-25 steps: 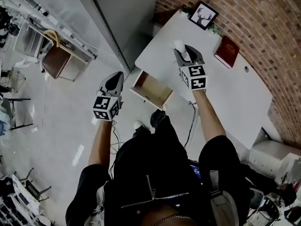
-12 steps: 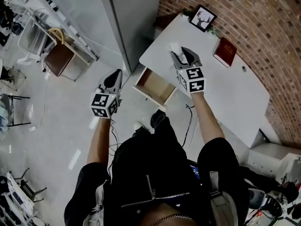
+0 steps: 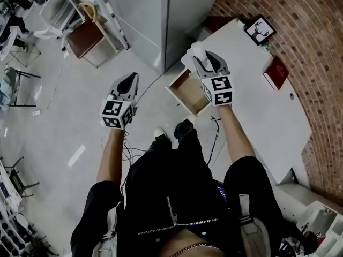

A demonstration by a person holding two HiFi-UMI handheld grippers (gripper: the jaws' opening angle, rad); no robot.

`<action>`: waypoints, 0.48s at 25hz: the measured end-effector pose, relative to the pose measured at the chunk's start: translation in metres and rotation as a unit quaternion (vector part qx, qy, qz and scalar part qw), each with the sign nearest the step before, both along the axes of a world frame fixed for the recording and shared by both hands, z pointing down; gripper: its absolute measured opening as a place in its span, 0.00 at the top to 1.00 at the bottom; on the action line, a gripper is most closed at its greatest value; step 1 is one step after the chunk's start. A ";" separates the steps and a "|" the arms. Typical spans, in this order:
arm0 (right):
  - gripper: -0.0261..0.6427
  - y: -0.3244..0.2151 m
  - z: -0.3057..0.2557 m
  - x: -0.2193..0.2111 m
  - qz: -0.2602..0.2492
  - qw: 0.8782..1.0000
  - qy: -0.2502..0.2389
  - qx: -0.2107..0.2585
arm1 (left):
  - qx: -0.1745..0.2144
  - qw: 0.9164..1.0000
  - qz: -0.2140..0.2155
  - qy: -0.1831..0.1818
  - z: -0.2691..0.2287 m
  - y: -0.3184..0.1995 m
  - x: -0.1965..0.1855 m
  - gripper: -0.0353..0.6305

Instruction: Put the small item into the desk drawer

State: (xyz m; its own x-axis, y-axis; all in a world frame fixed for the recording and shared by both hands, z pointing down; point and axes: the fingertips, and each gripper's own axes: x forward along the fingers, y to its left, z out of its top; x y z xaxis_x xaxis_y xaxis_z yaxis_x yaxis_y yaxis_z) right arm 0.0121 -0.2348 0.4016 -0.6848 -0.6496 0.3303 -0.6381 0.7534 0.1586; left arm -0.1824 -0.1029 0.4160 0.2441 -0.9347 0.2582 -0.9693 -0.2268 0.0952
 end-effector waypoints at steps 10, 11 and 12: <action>0.70 0.021 0.060 -0.034 -0.035 0.998 0.013 -0.053 | -0.042 0.999 -0.021 0.017 0.042 0.022 -0.007 0.91; 0.70 0.023 0.068 -0.033 -0.035 0.997 0.015 -0.061 | -0.047 0.999 -0.020 0.019 0.047 0.021 -0.004 0.91; 0.70 0.024 0.076 -0.033 -0.036 0.997 0.016 -0.069 | -0.051 0.998 -0.018 0.020 0.051 0.019 0.000 0.91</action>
State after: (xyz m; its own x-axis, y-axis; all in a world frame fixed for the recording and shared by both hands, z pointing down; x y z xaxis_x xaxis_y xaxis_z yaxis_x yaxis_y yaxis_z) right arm -0.0206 -0.2106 0.4776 -0.7152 -0.5462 0.4361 -0.5781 0.8129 0.0701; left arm -0.1829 -0.0838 0.4675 0.2222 -0.9128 0.3426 -0.9718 -0.1788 0.1538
